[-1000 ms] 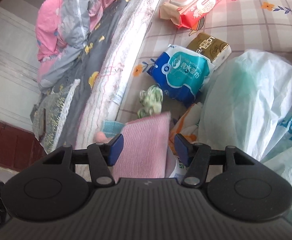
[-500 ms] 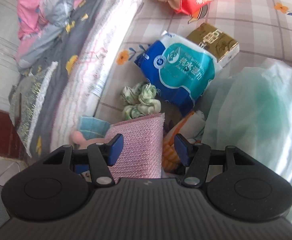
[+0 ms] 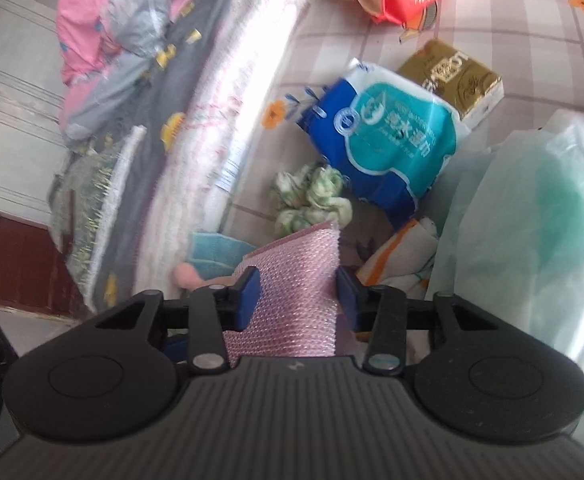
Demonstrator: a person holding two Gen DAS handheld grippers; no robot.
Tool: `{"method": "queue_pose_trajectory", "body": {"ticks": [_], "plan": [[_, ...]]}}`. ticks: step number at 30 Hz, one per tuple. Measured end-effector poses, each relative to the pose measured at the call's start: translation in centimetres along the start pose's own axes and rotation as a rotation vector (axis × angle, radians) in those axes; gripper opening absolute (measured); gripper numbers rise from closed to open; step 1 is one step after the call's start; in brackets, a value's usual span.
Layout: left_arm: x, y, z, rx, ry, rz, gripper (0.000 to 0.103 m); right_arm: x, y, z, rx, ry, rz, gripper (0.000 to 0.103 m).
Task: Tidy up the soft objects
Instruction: 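Lift the pink knit cloth with the right tool, then carry the pink knit cloth into the cardboard box and open the right tool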
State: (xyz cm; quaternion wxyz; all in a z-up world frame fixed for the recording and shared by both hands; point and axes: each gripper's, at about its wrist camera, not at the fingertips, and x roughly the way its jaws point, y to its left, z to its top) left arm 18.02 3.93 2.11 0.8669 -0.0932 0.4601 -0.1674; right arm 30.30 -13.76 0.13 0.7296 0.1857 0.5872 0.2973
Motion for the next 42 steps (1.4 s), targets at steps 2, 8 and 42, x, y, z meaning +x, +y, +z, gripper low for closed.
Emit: {"method": "queue_pose_trajectory", "body": {"ticks": [2, 8, 42], "plan": [[-1.2, -0.7, 0.2, 0.011, -0.026, -0.002, 0.08, -1.4, 0.3, -0.4, -0.009, -0.031, 0.028, 0.038], [-3.7, -4.1, 1.1, 0.064, -0.088, -0.022, 0.08, -6.6, -0.5, -2.1, 0.0, -0.151, 0.105, 0.035], [6.9, -17.5, 3.8, 0.141, 0.017, -0.165, 0.081, -26.5, -28.9, -2.1, 0.109, -0.507, -0.534, 0.03]]}}
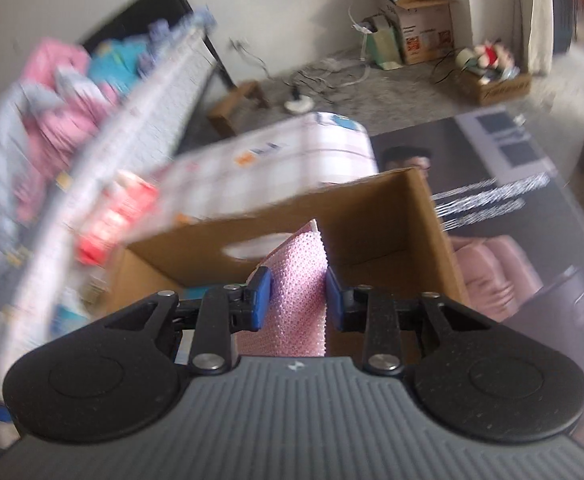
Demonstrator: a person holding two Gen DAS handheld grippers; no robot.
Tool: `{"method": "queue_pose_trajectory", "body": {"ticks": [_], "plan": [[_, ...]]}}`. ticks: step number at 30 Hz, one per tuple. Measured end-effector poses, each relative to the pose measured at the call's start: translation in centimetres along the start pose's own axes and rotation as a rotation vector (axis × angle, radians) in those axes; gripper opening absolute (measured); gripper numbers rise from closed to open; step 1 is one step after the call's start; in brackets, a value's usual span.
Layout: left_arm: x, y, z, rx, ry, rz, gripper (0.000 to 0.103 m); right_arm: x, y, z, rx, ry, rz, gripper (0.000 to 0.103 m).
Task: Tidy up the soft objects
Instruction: 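Carry the pink knit cloth into the cardboard box and open the right tool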
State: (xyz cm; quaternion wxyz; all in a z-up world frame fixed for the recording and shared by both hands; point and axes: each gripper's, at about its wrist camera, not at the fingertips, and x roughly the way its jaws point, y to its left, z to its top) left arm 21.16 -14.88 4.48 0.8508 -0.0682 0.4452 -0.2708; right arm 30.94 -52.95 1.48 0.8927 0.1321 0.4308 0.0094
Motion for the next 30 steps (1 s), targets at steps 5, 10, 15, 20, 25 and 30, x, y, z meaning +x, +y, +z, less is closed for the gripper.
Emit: {"method": "queue_pose_trajectory", "body": {"ticks": [5, 10, 15, 20, 25, 30], "plan": [[-1.1, 0.5, -0.1, 0.002, -0.023, 0.024, 0.081, 2.1, 0.4, -0.2, -0.108, -0.015, -0.141, 0.035], [-2.0, 1.0, -0.5, 0.009, -0.042, 0.039, 0.081, 0.8, 0.7, -0.7, -0.092, -0.045, -0.13, 0.038], [-3.2, 1.8, -1.5, 0.01, -0.06, 0.071, 0.081, 0.6, 1.8, -1.6, -0.077, -0.019, -0.061, 0.038], [-4.5, 3.2, -2.7, -0.013, -0.061, 0.102, 0.081, 3.8, 2.4, -2.6, -0.048, 0.1, -0.056, 0.036], [-5.9, 4.8, -3.6, -0.058, -0.072, 0.114, 0.081, 4.9, 2.6, -3.4, -0.047, 0.118, -0.122, 0.036], [-6.9, 5.8, -4.3, -0.082, -0.085, 0.122, 0.081, 3.3, 2.7, -3.4, 0.021, 0.091, -0.082, 0.037]]}}
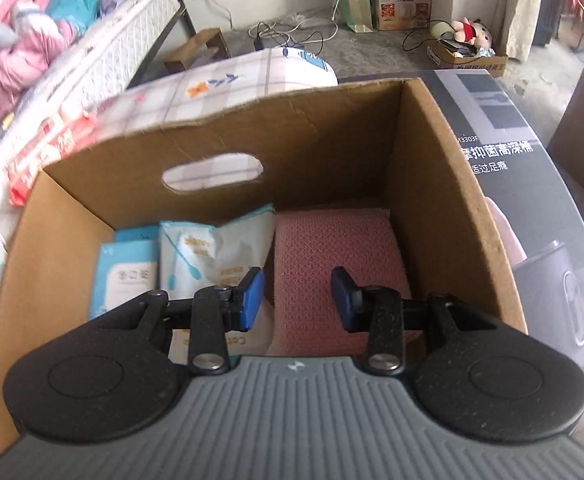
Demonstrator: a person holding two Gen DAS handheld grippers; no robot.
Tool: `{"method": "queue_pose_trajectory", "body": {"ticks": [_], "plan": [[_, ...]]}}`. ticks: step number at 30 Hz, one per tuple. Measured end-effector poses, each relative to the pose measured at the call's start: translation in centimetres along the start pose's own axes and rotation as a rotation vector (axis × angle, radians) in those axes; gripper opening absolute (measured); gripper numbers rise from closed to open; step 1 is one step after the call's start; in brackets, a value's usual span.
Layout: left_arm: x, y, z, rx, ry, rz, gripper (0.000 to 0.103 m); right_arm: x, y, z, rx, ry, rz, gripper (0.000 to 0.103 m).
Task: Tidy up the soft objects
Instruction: 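Carry the pink knit cloth into the cardboard box and open the right tool, then move the right tool back to the pink plush doll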
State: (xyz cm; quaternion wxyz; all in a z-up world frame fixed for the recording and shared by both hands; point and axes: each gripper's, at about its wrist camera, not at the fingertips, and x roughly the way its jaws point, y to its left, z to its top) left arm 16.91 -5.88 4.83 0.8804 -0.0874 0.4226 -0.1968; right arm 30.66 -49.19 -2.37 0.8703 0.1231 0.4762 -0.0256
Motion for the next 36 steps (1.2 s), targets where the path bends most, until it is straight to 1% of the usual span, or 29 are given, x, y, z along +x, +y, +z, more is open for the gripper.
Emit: {"method": "queue_pose_trajectory", "body": {"ticks": [2, 4, 9, 13, 16, 19, 23, 25, 28, 32, 34, 36], "plan": [[-0.3, 0.3, -0.4, -0.005, -0.002, 0.006, 0.082, -1.3, 0.0, -0.2, 0.022, -0.024, 0.027, 0.037], [-0.6, 0.6, -0.7, -0.006, -0.005, 0.025, 0.084, -2.6, 0.0, -0.5, 0.037, -0.054, 0.066, 0.037], [-1.8, 1.5, -1.6, -0.007, -0.03, 0.073, 0.087, -6.9, 1.0, -2.9, 0.084, -0.124, 0.164, 0.041], [-2.8, 2.1, -2.2, 0.005, -0.046, 0.089, 0.091, -10.3, 2.4, -5.2, 0.122, -0.16, 0.237, 0.043], [-3.4, 2.4, -2.6, 0.02, -0.056, 0.102, 0.092, -12.8, 4.1, -6.9, 0.135, -0.183, 0.3, 0.047], [-4.0, 3.1, -3.0, 0.016, -0.072, 0.106, 0.092, -14.4, 6.2, -8.3, 0.132, -0.196, 0.36, 0.054], [-5.1, 4.3, -3.7, -0.003, -0.104, 0.105, 0.093, -15.4, 9.7, -10.1, 0.134, -0.18, 0.441, 0.068], [-5.8, 4.8, -4.1, -0.007, -0.12, 0.11, 0.093, -15.8, 11.7, -10.9, 0.117, -0.173, 0.477, 0.071], [-6.6, 5.8, -4.7, -0.02, -0.135, 0.121, 0.094, -16.9, 15.1, -12.0, 0.074, -0.195, 0.498, 0.077], [-7.6, 7.1, -5.6, -0.036, -0.152, 0.152, 0.096, -17.9, 19.2, -13.1, 0.015, -0.246, 0.489, 0.085], [-8.0, 7.7, -6.0, -0.038, -0.155, 0.173, 0.099, -17.9, 21.1, -13.7, -0.019, -0.258, 0.469, 0.091], [-8.4, 8.2, -6.4, -0.036, -0.16, 0.205, 0.101, -17.9, 23.1, -14.3, -0.071, -0.264, 0.419, 0.095]]}}
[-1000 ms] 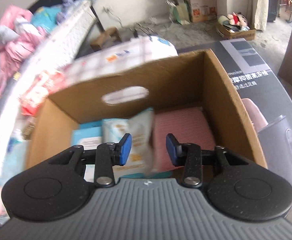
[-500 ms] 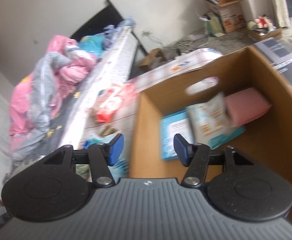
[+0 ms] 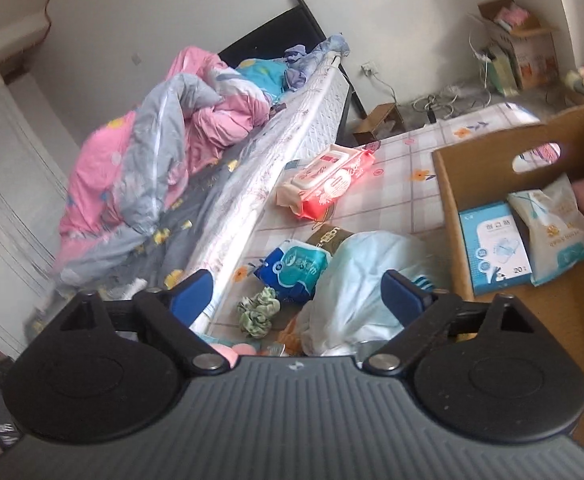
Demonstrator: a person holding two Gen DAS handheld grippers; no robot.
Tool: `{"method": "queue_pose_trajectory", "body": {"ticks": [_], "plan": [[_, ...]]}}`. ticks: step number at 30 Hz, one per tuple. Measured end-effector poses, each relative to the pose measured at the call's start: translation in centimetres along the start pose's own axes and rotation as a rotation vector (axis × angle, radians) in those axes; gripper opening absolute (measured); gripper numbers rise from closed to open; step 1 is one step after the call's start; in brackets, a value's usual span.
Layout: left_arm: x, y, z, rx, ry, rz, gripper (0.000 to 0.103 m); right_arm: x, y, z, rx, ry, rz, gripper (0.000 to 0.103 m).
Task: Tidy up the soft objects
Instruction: 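Move the right tool back to the pink plush doll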
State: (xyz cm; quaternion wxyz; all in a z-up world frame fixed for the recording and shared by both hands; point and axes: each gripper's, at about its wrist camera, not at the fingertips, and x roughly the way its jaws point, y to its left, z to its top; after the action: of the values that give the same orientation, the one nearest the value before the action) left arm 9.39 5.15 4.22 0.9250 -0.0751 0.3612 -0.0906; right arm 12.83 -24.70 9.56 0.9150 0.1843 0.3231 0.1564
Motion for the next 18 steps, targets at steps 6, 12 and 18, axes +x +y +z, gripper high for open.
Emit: {"method": "queue_pose_trajectory", "body": {"ticks": [6, 12, 18], "plan": [[-0.8, 2.1, -0.7, -0.037, -0.007, 0.043, 0.102, 1.8, 3.9, -1.4, -0.142, 0.022, -0.094, 0.102], [-1.5, 3.3, -1.2, -0.054, -0.018, 0.061, 0.102, 2.1, 5.8, -2.7, -0.241, 0.015, -0.191, 0.102], [-1.5, 3.6, -1.6, -0.063, -0.029, 0.05, 0.103, 1.4, 6.5, -3.9, -0.333, -0.009, -0.304, 0.102]]}}
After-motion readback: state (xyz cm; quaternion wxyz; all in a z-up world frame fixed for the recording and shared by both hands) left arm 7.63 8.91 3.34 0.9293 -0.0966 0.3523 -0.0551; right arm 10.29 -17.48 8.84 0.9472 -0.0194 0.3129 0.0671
